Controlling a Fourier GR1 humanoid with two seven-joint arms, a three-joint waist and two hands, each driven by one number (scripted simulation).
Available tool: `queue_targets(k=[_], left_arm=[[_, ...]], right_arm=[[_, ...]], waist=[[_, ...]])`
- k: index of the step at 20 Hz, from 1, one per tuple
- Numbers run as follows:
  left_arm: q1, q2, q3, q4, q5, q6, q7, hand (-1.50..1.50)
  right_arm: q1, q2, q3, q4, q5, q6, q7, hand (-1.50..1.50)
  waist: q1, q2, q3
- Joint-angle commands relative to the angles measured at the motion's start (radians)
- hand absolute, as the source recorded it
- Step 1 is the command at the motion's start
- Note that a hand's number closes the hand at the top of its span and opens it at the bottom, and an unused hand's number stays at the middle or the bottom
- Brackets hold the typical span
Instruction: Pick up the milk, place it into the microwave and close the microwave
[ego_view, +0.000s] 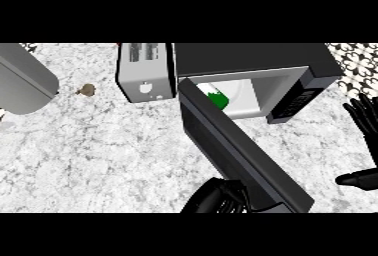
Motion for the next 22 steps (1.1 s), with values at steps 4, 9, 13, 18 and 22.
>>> queue_targets(k=[4, 9, 13, 18, 22], left_arm=[[-0.102, -0.017, -0.04, 0.027, 0.139, 0.158, -0.079, 1.5], [-0.201, -0.017, -0.034, 0.043, 0.218, 0.209, -0.078, 1.5], [-0.274, -0.017, 0.007, 0.073, 0.299, 0.243, -0.059, 1.5], [-0.358, -0.017, 0.051, 0.153, 0.368, 0.281, -0.056, 1.5], [-0.414, -0.017, 0.12, 0.158, 0.452, 0.299, -0.071, 1.5]], right_arm=[[0.001, -0.052, 0.025, -0.108, -0.092, 0.153, 0.044, -1.5], [-0.028, -0.059, 0.053, -0.174, -0.159, 0.181, 0.116, -1.5], [-0.053, -0.097, 0.046, -0.216, -0.212, 0.207, 0.157, -1.5], [-0.056, -0.099, 0.046, -0.246, -0.284, 0.212, 0.208, -1.5], [-0.067, -0.12, 0.04, -0.261, -0.339, 0.222, 0.251, -1.5]], waist=[[-0.042, 0.008, -0.003], [-0.078, 0.015, -0.002], [-0.108, 0.02, -0.002], [-0.139, 0.034, 0.0], [-0.173, 0.045, -0.003]])
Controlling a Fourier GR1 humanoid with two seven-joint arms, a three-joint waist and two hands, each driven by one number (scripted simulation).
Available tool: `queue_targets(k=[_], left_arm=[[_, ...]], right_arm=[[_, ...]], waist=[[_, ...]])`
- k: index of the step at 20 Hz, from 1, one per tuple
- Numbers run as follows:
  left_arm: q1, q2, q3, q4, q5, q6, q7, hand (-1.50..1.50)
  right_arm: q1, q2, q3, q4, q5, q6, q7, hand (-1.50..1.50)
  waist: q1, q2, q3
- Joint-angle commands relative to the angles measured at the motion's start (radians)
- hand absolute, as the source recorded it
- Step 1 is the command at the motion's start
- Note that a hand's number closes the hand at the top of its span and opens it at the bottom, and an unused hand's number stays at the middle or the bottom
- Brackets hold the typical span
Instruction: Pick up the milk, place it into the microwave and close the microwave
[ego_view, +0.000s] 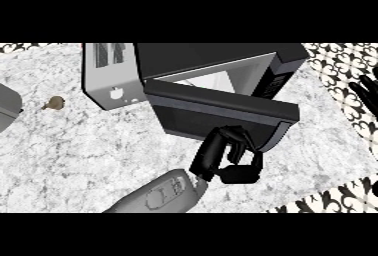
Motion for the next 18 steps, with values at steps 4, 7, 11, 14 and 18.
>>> queue_targets(k=[4, 7, 11, 14, 18], left_arm=[[-0.092, -0.002, 0.121, 0.033, 0.141, 0.031, -0.075, 1.5], [-0.131, -0.002, 0.139, 0.066, 0.174, 0.031, -0.104, 1.5], [-0.158, -0.002, 0.163, 0.129, 0.22, 0.013, -0.134, 1.5], [-0.198, -0.002, 0.191, 0.158, 0.256, 0.006, -0.157, 1.5], [-0.242, -0.002, 0.201, 0.208, 0.286, -0.002, -0.179, 1.5]], right_arm=[[-0.014, -0.02, 0.002, -0.023, -0.078, 0.054, 0.027, -1.5], [-0.028, -0.034, 0.005, -0.035, -0.104, 0.059, 0.055, -1.5], [-0.04, -0.055, 0.003, -0.054, -0.132, 0.073, 0.074, -1.5], [-0.056, -0.062, 0.001, -0.065, -0.151, 0.076, 0.083, -1.5], [-0.091, -0.077, -0.001, -0.076, -0.177, 0.081, 0.097, -1.5]], waist=[[-0.044, 0.022, -0.002], [-0.059, 0.024, -0.002], [-0.079, 0.033, -0.001], [-0.084, 0.036, 0.0], [-0.092, 0.044, 0.001]])
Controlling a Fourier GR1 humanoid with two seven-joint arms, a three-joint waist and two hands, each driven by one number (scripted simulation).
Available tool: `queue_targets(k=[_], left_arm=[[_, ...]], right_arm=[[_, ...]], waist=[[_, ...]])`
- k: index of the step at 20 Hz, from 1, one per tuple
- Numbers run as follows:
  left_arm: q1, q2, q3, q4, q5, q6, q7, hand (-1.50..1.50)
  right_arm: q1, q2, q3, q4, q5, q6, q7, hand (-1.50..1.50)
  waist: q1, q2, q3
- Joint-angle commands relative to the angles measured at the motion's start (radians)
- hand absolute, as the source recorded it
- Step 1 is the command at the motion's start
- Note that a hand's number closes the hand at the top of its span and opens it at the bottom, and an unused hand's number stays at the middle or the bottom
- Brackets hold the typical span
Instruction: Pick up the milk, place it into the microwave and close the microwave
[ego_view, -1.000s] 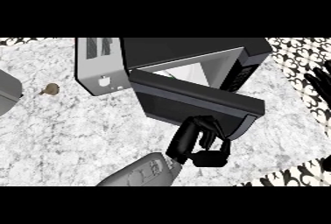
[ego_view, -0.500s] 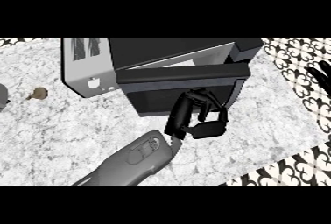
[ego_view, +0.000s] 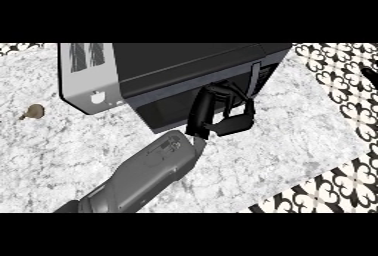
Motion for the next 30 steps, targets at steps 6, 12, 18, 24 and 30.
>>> queue_targets(k=[6, 12, 18, 24, 30], left_arm=[[-0.06, 0.0, 0.027, 0.079, 0.076, -0.014, -0.077, 1.5], [-0.067, 0.0, 0.032, 0.107, 0.111, -0.025, -0.12, 1.5], [-0.061, 0.0, 0.013, 0.115, 0.149, -0.029, -0.158, 1.5], [-0.083, 0.0, 0.003, 0.129, 0.173, -0.029, -0.185, 1.5], [-0.092, 0.0, -0.003, 0.144, 0.198, -0.023, -0.216, 1.5]], right_arm=[[-0.034, -0.03, -0.011, -0.005, -0.065, 0.022, 0.023, -1.5], [-0.034, -0.05, -0.012, 0.002, -0.09, 0.03, 0.044, -1.5], [-0.052, -0.067, -0.022, 0.012, -0.128, 0.039, 0.056, -1.5], [-0.069, -0.087, -0.023, 0.023, -0.154, 0.044, 0.074, -1.5], [-0.076, -0.102, -0.025, 0.033, -0.179, 0.054, 0.086, -1.5]], waist=[[-0.026, 0.01, 0.002], [-0.032, 0.013, 0.004], [-0.037, 0.016, 0.004], [-0.036, 0.018, 0.004], [-0.036, 0.019, 0.005]])
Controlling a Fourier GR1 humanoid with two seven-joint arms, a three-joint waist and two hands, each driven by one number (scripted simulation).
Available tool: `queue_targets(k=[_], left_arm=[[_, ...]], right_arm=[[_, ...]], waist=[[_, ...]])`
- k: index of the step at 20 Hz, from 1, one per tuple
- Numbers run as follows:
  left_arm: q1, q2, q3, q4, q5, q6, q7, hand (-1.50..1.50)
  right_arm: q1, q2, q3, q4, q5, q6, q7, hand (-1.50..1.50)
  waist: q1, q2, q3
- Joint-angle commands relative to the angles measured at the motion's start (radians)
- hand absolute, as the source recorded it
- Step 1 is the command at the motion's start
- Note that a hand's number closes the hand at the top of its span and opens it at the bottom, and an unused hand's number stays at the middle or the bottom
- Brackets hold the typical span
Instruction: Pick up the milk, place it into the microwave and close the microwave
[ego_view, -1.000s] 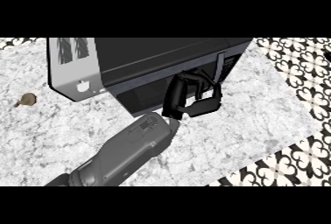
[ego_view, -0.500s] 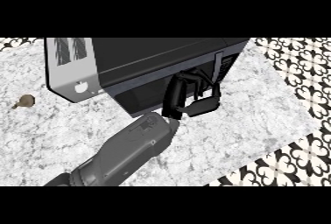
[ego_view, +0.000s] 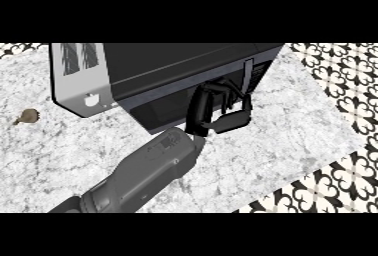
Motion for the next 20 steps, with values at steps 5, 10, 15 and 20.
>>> queue_targets(k=[5, 10, 15, 20], left_arm=[[-0.058, 0.0, 0.011, 0.087, 0.049, -0.03, -0.003, 1.5], [-0.076, 0.0, 0.004, 0.096, 0.064, -0.031, -0.026, 1.5], [-0.071, 0.0, -0.009, 0.102, 0.089, -0.032, -0.04, 1.5], [-0.069, 0.0, -0.01, 0.108, 0.111, -0.032, -0.069, 1.5]], right_arm=[[-0.017, -0.024, 0.002, 0.004, -0.052, 0.044, 0.013, -1.5], [-0.019, -0.033, 0.028, -0.005, -0.079, 0.076, 0.034, -1.5], [-0.02, -0.049, 0.036, 0.0, -0.111, 0.086, 0.056, -1.5], [-0.016, -0.056, 0.032, 0.006, -0.135, 0.101, 0.061, -1.5]], waist=[[-0.007, 0.013, -0.001], [-0.003, 0.011, 0.0], [-0.011, 0.016, -0.001], [-0.015, 0.017, 0.0]])
